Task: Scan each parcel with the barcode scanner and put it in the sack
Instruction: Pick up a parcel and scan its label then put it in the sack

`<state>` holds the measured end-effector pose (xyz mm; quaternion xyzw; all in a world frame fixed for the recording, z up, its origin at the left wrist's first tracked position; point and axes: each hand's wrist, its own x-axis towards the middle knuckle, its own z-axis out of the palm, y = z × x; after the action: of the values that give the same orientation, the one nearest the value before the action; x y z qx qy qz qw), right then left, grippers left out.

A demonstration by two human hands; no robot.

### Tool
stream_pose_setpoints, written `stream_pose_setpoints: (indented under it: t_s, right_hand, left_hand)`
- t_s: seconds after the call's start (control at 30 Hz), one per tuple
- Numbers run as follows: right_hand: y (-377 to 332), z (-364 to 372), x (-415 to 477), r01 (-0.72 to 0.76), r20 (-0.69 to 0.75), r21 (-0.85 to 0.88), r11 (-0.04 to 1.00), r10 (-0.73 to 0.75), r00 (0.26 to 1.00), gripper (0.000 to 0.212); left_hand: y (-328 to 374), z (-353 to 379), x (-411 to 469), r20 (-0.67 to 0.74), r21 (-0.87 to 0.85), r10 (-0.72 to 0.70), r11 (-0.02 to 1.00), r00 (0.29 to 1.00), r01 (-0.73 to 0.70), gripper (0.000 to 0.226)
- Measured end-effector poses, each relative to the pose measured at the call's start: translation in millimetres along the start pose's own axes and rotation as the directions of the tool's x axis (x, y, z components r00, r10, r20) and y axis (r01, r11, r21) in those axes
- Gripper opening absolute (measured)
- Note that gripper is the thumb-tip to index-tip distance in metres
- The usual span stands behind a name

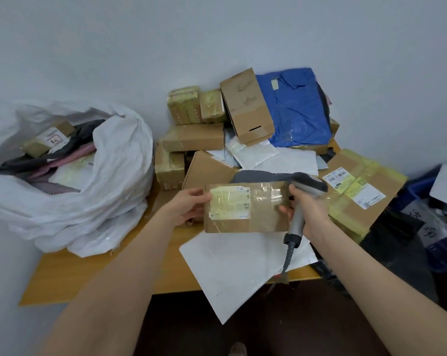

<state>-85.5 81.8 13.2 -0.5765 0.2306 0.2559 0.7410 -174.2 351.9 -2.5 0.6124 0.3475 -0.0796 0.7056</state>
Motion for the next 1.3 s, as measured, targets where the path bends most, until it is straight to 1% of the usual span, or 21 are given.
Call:
stream_pose_setpoints:
  t_s: [0.07, 0.13, 0.2, 0.27, 0.37, 0.43, 0.5, 0.57, 0.67, 0.77, 0.83, 0.9, 0.93, 1.0, 1.03, 1.1, 1.13, 1.17, 1.2, 1.23, 1.3]
  right_hand:
    - [-7.6, 5.5, -5.5, 0.031, 0.001, 0.022, 0.999, -0.031, 1.0, 0.025]
    - [-14.7, 10.6, -9.3, 0.086, -0.021, 0.053, 0.995, -0.085, 0.996, 0.036]
    - [-20.1, 14.9, -13.8, 0.122, -0.035, 0.056, 0.991, -0.12, 0.992, 0.049]
    - [-23.1, 18.3, -17.4, 0.12, -0.049, -0.004, 0.993, -0.12, 0.991, 0.061]
    - [-22.6, 22.1, -17.6, 0.105, -0.066, -0.026, 0.994, -0.106, 0.992, 0.057]
    - [-21.7, 24.4, -18.7, 0.107, -0.068, -0.035, 0.994, -0.109, 0.992, 0.056]
    - [-19.5, 26.5, -19.7, 0.117, -0.074, -0.033, 0.993, -0.119, 0.99, 0.057]
    - [-16.4, 28.5, -20.6, 0.137, -0.082, -0.033, 0.99, -0.14, 0.987, 0.054]
    - [-14.9, 29.7, -22.8, 0.183, -0.075, -0.033, 0.982, -0.185, 0.98, 0.046]
    - [-15.8, 27.6, -25.0, 0.21, -0.049, -0.018, 0.978, -0.211, 0.976, 0.042]
    - [-15.4, 26.0, -26.2, 0.233, -0.025, 0.011, 0.972, -0.233, 0.972, 0.03]
    - [-15.3, 26.0, -28.6, 0.271, -0.002, 0.025, 0.962, -0.272, 0.962, 0.023]
    - [-15.5, 25.9, -29.1, 0.289, 0.016, 0.022, 0.957, -0.289, 0.957, 0.022]
    - [-16.8, 24.7, -30.1, 0.322, 0.073, 0.003, 0.947, -0.321, 0.944, 0.024]
    - [-18.3, 24.1, -30.6, 0.333, 0.111, -0.016, 0.943, -0.329, 0.938, 0.025]
    - [-22.1, 24.5, -32.7, 0.351, 0.19, -0.074, 0.934, -0.332, 0.924, 0.028]
    - [-23.4, 25.8, -34.1, 0.358, 0.22, -0.105, 0.928, -0.33, 0.918, 0.028]
    - [-24.2, 27.3, -34.8, 0.361, 0.238, -0.13, 0.923, -0.325, 0.915, 0.028]
    - [-24.3, 29.0, -34.9, 0.362, 0.25, -0.146, 0.921, -0.32, 0.914, 0.028]
    - [-24.6, 30.6, -35.1, 0.361, 0.256, -0.151, 0.92, -0.316, 0.913, 0.027]
    - [-24.0, 33.2, -35.2, 0.352, 0.251, -0.148, 0.924, -0.309, 0.917, 0.024]
  left_hand:
    - [20.1, -14.4, -9.4, 0.079, -0.048, 0.129, 0.991, 0.988, -0.126, 0.055]
    - [36.9, -20.5, -20.7, 0.158, -0.002, 0.237, 0.971, 0.958, -0.24, 0.064]
    - [48.2, -20.1, -32.0, 0.208, 0.04, 0.298, 0.949, 0.932, -0.313, 0.068]
    - [51.9, -18.9, -39.0, 0.203, -0.011, 0.328, 0.943, 0.923, -0.333, 0.067]
    - [49.8, -20.0, -44.4, 0.198, -0.062, 0.308, 0.951, 0.931, -0.302, 0.059]
    - [48.1, -18.8, -46.6, 0.162, -0.102, 0.3, 0.953, 0.94, -0.286, 0.051]
    - [48.9, -14.3, -47.0, 0.036, -0.157, 0.311, 0.94, 0.95, -0.302, 0.039]
    - [49.4, -11.1, -44.1, -0.056, -0.182, 0.284, 0.94, 0.957, -0.29, 0.038]
    - [49.6, -6.8, -43.9, -0.024, -0.103, 0.209, 0.972, 0.978, -0.211, 0.046]
    - [51.9, -6.0, -42.7, -0.052, -0.058, 0.159, 0.985, 0.986, -0.162, 0.05]
    - [54.7, -7.1, -41.1, -0.029, -0.05, 0.112, 0.992, 0.993, -0.113, 0.052]
    - [54.9, -6.6, -40.2, -0.026, 0.019, 0.075, 0.997, 0.997, -0.075, 0.058]
    - [53.9, -5.5, -39.5, -0.067, 0.099, 0.099, 0.991, 0.993, -0.092, 0.062]
    - [53.9, -4.6, -38.0, -0.178, 0.289, 0.226, 0.942, 0.958, -0.168, 0.07]
    - [56.0, -4.6, -37.7, -0.195, 0.367, 0.291, 0.907, 0.937, -0.206, 0.073]
    - [62.1, -4.4, -38.0, -0.105, 0.53, 0.354, 0.811, 0.929, -0.249, 0.072]
    - [65.8, -3.9, -39.2, -0.025, 0.591, 0.315, 0.77, 0.949, -0.24, 0.067]
    - [68.8, -3.8, -40.6, 0.053, 0.615, 0.232, 0.758, 0.971, -0.215, 0.058]
    - [69.5, -3.7, -41.5, 0.126, 0.609, 0.145, 0.769, 0.981, -0.192, 0.046]
    - [68.5, -3.7, -42.3, 0.179, 0.591, 0.094, 0.786, 0.979, -0.183, 0.034]
    - [64.0, -4.3, -42.7, 0.189, 0.531, 0.099, 0.827, 0.977, -0.187, 0.023]
